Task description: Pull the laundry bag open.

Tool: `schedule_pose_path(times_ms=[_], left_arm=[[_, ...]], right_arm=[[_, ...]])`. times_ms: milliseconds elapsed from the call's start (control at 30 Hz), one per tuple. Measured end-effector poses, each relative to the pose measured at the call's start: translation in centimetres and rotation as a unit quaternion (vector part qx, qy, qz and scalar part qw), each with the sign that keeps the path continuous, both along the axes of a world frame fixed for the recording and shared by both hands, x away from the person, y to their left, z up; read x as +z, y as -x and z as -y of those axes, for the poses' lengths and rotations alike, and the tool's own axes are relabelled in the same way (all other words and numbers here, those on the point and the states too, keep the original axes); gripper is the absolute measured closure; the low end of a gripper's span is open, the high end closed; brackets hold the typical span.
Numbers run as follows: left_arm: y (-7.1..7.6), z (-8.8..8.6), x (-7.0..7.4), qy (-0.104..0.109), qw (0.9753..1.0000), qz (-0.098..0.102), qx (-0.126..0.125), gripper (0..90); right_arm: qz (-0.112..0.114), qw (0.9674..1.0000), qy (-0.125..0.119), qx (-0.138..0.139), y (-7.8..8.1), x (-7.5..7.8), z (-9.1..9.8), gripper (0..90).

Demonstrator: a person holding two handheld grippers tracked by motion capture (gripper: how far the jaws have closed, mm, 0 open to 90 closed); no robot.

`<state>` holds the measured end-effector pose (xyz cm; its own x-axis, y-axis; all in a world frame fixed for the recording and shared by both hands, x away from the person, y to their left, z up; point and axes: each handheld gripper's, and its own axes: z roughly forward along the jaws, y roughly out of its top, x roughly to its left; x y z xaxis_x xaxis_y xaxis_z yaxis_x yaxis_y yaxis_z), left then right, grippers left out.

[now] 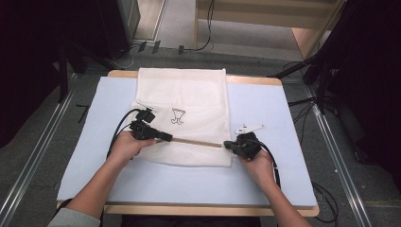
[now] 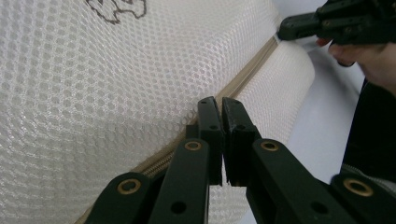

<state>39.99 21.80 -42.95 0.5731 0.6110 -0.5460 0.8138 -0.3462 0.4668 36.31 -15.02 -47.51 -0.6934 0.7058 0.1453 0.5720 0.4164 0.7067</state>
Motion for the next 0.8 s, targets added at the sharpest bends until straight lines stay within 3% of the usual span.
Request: schedule_pose_path(times_ms=[267,600,800], left_arm=[[0.2,-0.6,0.1,-0.005,0.9999,0.002,0.01,89.3],[0.9,-3.4,0.1,0.002,0.9996,-0.006,0.027,89.2],[0.9,-3.7,0.2,-0.019,0.9992,0.006,0.035,89.2]], right_arm=[[-0.001,1.0,0.001,0.0,0.0,0.0,0.0,90.0],[-0.003,1.0,0.001,0.0,-0.1,0.0,0.0,90.0],[-0.004,1.0,0.003,0.0,-0.1,0.1,0.0,90.0]])
